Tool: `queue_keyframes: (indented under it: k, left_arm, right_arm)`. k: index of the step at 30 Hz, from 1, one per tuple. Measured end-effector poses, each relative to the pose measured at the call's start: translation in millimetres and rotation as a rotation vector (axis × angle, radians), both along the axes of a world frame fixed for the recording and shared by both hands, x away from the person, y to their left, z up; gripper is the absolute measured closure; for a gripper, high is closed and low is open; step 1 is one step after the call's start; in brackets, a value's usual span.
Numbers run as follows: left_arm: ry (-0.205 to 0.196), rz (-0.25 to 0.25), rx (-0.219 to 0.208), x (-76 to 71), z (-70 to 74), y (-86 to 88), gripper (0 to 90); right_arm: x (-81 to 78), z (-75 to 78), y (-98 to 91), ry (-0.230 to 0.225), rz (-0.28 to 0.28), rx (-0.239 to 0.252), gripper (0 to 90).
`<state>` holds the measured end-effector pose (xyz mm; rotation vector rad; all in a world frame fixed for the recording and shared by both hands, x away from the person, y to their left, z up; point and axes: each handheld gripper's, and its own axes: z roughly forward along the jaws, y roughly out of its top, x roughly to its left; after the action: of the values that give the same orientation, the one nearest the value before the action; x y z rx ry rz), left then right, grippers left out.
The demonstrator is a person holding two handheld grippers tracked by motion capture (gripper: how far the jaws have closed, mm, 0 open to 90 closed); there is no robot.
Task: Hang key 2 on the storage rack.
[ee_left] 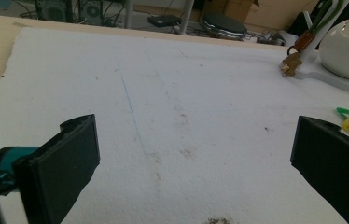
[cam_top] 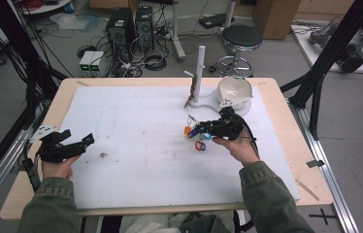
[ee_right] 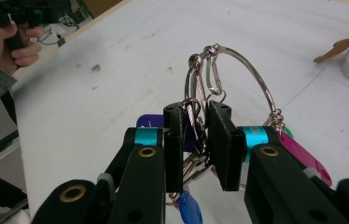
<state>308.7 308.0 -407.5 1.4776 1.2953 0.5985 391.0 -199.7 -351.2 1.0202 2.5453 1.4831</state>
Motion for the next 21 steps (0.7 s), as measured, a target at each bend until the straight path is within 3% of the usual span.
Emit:
queue_keyframes:
  k: [6, 10, 21]
  left_arm:
    - [0.006, -0.008, 0.003, -1.8, -0.4, 0.0, 1.7]
    - [0.006, -0.006, 0.006, -2.2, -0.6, -0.3, 1.7]
    - [0.007, -0.008, 0.005, -1.8, -0.7, 0.3, 1.7]
  right_arm:
    - [7.1, 11.3, -1.6, 0.003, -0.001, 0.006, 76.3]
    - [11.9, 19.5, -1.4, -0.002, -0.006, -0.018, 76.3]
    - [31.6, 45.6, -3.2, -0.001, -0.010, 0.018, 76.3]
